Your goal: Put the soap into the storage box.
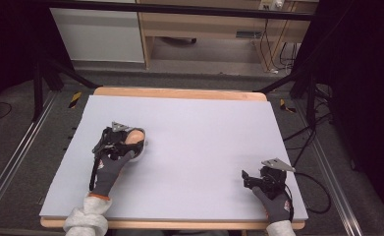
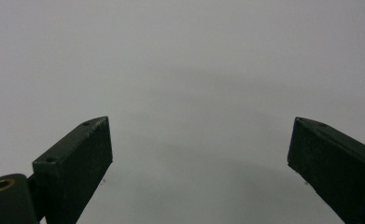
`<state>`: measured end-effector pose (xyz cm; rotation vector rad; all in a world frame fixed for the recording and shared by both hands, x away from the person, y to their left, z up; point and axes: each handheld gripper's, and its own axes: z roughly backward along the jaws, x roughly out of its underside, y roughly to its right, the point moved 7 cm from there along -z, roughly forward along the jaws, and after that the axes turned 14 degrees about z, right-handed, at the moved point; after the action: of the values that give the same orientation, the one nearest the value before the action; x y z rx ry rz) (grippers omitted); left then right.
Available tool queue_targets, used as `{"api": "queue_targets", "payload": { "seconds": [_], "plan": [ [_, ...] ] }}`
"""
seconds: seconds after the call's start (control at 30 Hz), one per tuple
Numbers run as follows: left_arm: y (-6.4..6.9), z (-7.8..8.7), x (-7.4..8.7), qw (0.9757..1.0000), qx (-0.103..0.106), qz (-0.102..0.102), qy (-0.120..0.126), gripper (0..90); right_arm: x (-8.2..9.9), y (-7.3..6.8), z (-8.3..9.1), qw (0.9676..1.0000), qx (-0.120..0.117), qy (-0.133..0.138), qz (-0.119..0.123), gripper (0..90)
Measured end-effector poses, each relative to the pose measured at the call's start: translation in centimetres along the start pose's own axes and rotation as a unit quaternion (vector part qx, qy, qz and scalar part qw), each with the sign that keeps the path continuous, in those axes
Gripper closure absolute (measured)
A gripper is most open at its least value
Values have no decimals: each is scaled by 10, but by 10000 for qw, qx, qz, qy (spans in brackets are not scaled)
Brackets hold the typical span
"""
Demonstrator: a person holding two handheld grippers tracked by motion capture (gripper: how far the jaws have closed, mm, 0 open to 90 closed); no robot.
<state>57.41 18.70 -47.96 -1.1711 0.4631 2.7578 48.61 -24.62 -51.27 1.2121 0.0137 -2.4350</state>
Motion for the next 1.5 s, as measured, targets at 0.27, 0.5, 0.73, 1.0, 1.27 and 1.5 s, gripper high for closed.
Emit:
{"api": "queue_targets", "payload": {
  "seconds": [0.27,0.5,0.73,1.0,1.27,1.5],
  "plan": [
    [5,1,2,10000,43,-72,23,272,0,0,0,10000,11,-7,-6,67],
    [12,2,3,9998,60,-176,93,271,-1,0,0,10000,4,2,-24,67],
    [19,7,1,9994,61,-273,224,277,-1,0,1,10000,-2,6,-33,67],
    [22,9,0,9991,23,-305,289,279,-1,0,1,10000,3,25,-44,67],
    [26,13,-1,9988,118,-362,298,281,-1,0,1,10000,10,15,-38,67],
    [31,19,0,9981,329,-400,327,288,-1,1,1,10000,-2,31,-32,67]
  ]
}}
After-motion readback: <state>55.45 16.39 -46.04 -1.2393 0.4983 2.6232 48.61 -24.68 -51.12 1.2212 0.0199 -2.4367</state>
